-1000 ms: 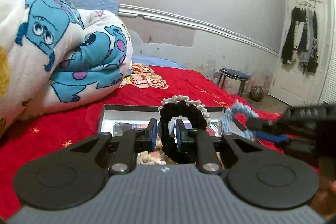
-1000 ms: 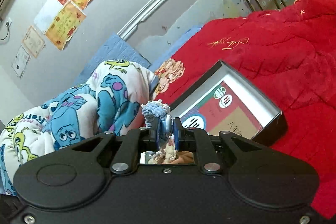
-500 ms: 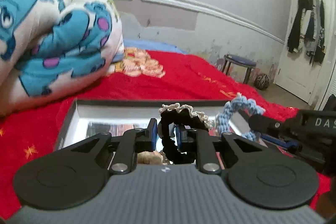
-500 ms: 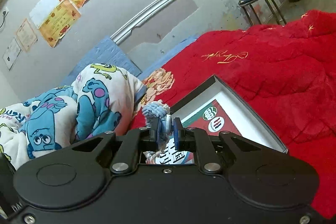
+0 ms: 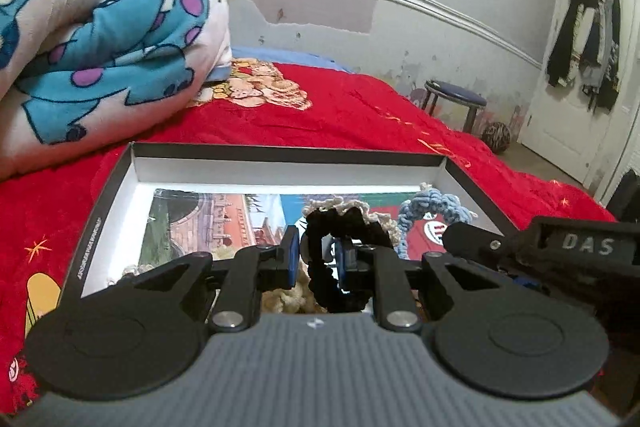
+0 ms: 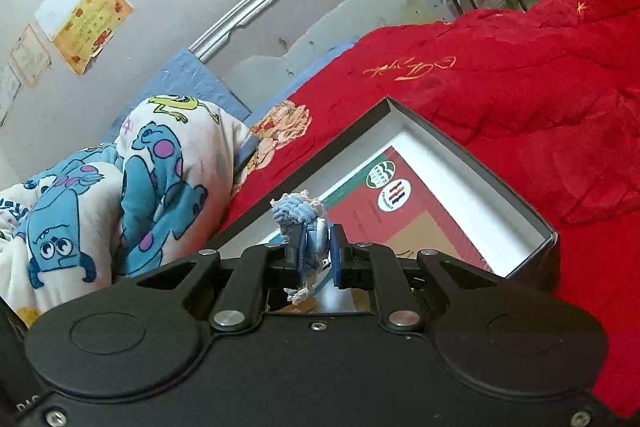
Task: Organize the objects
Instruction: 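Lift the left tool's scrunchie into the box while the right tool carries its own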
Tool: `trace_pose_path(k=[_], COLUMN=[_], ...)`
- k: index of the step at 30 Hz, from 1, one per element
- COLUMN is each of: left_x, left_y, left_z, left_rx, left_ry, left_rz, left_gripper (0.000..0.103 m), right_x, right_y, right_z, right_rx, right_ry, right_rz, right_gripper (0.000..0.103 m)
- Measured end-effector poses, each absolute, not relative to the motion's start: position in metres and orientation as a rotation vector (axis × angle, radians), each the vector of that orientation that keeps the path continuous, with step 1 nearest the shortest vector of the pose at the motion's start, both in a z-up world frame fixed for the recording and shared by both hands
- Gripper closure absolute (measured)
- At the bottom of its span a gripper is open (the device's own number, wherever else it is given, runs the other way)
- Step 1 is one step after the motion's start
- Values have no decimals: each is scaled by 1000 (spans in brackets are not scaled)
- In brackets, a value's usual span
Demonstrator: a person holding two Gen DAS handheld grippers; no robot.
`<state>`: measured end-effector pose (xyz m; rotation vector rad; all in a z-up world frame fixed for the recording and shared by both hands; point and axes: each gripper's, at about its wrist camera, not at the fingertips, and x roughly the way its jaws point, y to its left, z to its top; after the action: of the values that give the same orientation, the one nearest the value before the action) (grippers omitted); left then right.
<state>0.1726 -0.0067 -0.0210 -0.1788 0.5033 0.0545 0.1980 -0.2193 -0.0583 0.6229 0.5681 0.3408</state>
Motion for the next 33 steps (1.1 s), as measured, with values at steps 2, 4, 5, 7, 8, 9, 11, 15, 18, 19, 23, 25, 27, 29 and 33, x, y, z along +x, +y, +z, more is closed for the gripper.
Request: trace_pose_path(k=[2, 4, 5, 7, 8, 9, 11, 15, 18, 19, 23, 25, 27, 29, 33], left_x=[173, 173, 172, 173, 174, 174, 174, 174, 175, 175, 176, 176, 175, 175, 172], left_y=[-11, -16, -18, -22, -24, -24, -23, -24, -22, -22, -21, -21, -20, -20, -18], left_z=[-22, -23, -23, -24, -25, -26, -28, -30, -30, -31, -30, -31, -31, -31, -32], left_rx=[-143, -105, -93, -70, -59, -61, -80, -67, -77, -79, -82, -81, -83, -82, -98], left_ry=[505, 505, 501, 510, 517, 521, 529, 530, 533, 533, 537, 534, 531, 528, 494], left_rz=[62, 73, 73, 69, 75, 76, 74, 79, 81, 81, 82, 82, 84, 87, 115], left_gripper=[81, 81, 81, 81, 81, 81, 81, 81, 81, 81, 81, 81, 81, 81, 80], right_x=[197, 198, 198, 198, 198, 198, 199, 199, 199, 199, 199, 199, 199, 199, 199], right_y=[-218, -219, -220, -220, -220, -220, -220, -221, -220, -220, -220, -219, -219, -219, -219], right_z=[-59, -60, -60, -60, -60, -60, -60, -60, -61, -61, -61, -61, -61, -61, -61], right_rx=[602, 612, 610, 603, 603, 606, 605, 607, 604, 601, 599, 599, 601, 600, 603], right_ry=[571, 580, 580, 580, 581, 581, 582, 583, 585, 586, 588, 589, 589, 589, 585], right_rz=[334, 331, 330, 321, 322, 322, 321, 324, 327, 326, 329, 330, 330, 330, 327], right_gripper=[90, 90, 90, 90, 90, 90, 90, 90, 90, 90, 90, 90, 90, 90, 90])
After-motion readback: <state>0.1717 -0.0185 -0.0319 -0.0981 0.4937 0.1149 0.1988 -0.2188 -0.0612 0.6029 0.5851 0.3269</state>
